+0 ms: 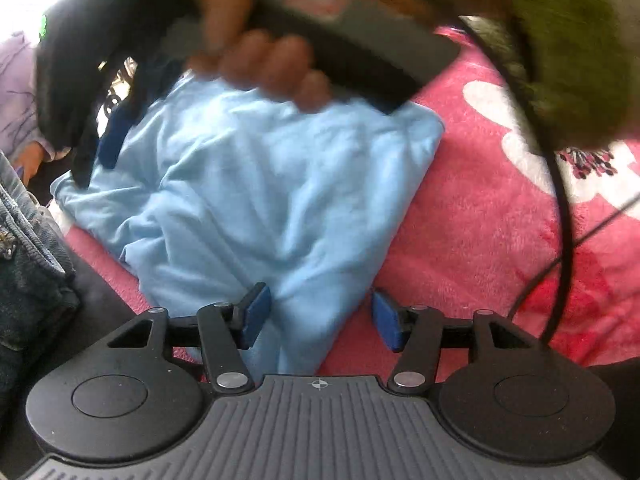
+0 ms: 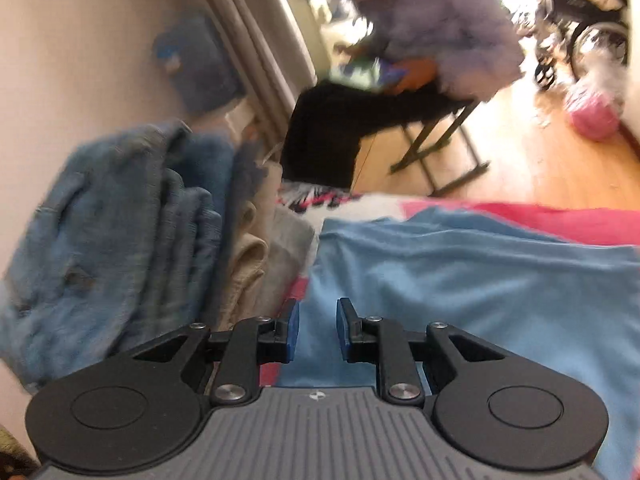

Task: Fold clothes

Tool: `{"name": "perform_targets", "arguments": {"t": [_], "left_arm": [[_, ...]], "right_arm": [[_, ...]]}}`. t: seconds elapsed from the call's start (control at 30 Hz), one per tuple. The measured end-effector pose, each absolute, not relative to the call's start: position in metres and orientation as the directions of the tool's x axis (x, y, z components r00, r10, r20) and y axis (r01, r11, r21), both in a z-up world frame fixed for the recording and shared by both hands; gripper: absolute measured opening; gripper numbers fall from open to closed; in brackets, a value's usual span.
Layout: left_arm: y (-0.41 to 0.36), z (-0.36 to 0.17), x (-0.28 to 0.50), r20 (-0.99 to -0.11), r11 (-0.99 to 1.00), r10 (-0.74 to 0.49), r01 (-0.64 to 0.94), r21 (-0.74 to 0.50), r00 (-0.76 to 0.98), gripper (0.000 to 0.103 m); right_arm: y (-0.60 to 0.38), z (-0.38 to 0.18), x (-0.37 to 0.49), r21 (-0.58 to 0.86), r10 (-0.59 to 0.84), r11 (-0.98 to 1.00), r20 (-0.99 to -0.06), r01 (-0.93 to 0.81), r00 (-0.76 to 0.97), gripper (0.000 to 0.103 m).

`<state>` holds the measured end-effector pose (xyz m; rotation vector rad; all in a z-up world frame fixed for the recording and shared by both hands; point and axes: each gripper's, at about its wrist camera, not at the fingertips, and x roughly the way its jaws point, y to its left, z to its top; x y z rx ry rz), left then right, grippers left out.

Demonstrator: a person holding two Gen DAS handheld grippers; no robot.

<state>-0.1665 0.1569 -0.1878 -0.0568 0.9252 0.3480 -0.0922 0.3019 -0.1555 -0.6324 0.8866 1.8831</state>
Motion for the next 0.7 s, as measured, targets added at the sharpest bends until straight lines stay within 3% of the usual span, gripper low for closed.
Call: {"name": "perform_targets", "arguments": {"t": [0.13, 0.27, 0.37, 0.43, 0.53, 0.57, 0.6, 0.7], "left_arm": [[0.156, -0.19, -0.166, -0.792, 0.94, 0.273, -0.326, 0.1, 0.546, 0.057], [0.154, -0.192, -0.166, -0.79, 0.942, 0.283, -0.315, 0.12, 0.544, 0.057], [0.155, -0.191, -0.165, -0.789, 0.943, 0.282, -0.311, 0.122, 0.545, 0.057], [0.156, -0.19, -0.164, -0.791, 0.944, 0.278, -0.309, 0.118, 0.546, 0.057], [0.158, -0.187, -0.165, -0.792, 0.945, 0.27, -0.31, 0.108, 0.547, 0.057], [0.158, -0.187, -0.166, -0.791, 0.945, 0.272, -0.309, 0.111, 0.548, 0.057], [0.156, -0.186, -0.166, -0.791, 0.945, 0.276, -0.306, 0.119, 0.546, 0.057], [0.152, -0.184, -0.166, -0.792, 0.944, 0.289, -0.296, 0.143, 0.538, 0.057]], "right_arm": [[0.333, -0.177, -0.077, 0.382, 0.591, -0.184, -0.693, -0.906, -0.412, 0.004], [0.333, -0.162, -0.052, 0.491, 0.676, -0.13, -0.592, -0.862, -0.439, 0.014], [0.319, -0.153, -0.041, 0.584, 0.557, -0.266, -0.556, -0.767, -0.617, 0.015], [0.314, -0.155, -0.048, 0.592, 0.386, -0.373, -0.601, -0.715, -0.7, 0.016], [0.319, -0.174, -0.07, 0.531, 0.229, -0.44, -0.713, -0.724, -0.662, 0.016], [0.324, -0.18, -0.079, 0.49, 0.247, -0.441, -0.739, -0.752, -0.627, 0.004], [0.333, -0.185, -0.083, 0.477, 0.284, -0.421, -0.738, -0.771, -0.612, 0.0], [0.343, -0.171, -0.076, 0.436, 0.507, -0.324, -0.669, -0.84, -0.543, 0.0]]}}
